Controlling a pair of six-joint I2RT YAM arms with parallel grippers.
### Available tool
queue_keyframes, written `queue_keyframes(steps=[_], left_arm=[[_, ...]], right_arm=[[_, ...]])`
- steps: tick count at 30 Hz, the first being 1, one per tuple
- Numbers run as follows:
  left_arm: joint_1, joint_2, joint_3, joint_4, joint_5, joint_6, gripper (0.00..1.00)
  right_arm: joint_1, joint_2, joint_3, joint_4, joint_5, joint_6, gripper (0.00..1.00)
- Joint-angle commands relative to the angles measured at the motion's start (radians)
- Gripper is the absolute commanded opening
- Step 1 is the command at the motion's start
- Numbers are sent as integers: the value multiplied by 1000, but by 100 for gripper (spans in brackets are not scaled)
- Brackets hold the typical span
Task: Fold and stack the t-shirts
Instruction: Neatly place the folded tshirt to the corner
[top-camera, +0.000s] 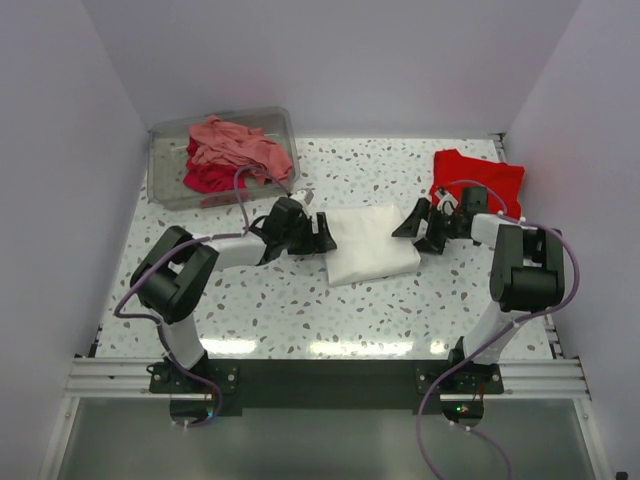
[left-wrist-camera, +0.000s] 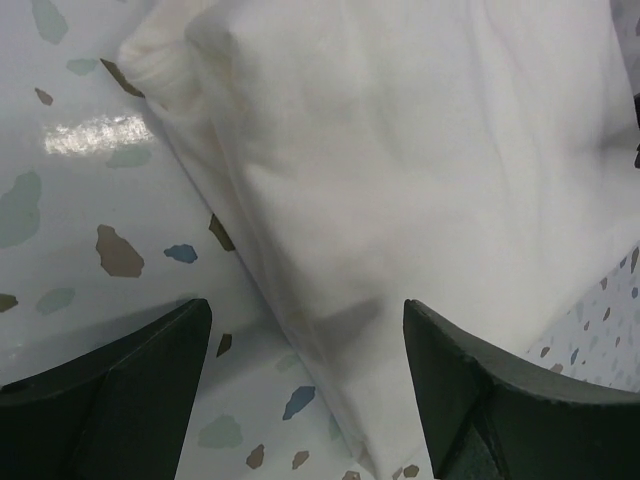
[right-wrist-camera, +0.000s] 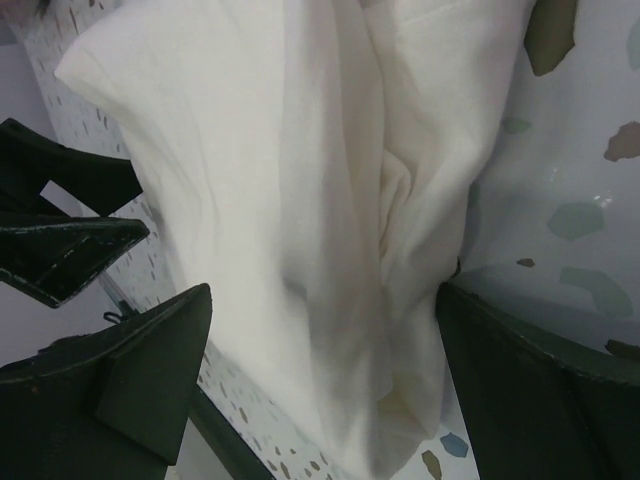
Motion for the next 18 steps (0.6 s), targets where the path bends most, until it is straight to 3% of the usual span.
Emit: queue_keyframes(steps=[1, 9, 12, 18], left_arm=[[-18, 48, 47, 3, -14, 21, 82], [-45, 94, 62, 19, -11, 12, 79], [-52, 102, 67, 16, -15, 10, 79], [-58, 120, 73, 30, -8, 6, 77]], right_arm=[[38, 30, -42, 47, 10, -14, 98], [190, 46, -59, 112, 75, 42, 98], [211, 57, -50, 124, 89, 62, 93], [257, 97, -38, 150, 116, 108, 62]])
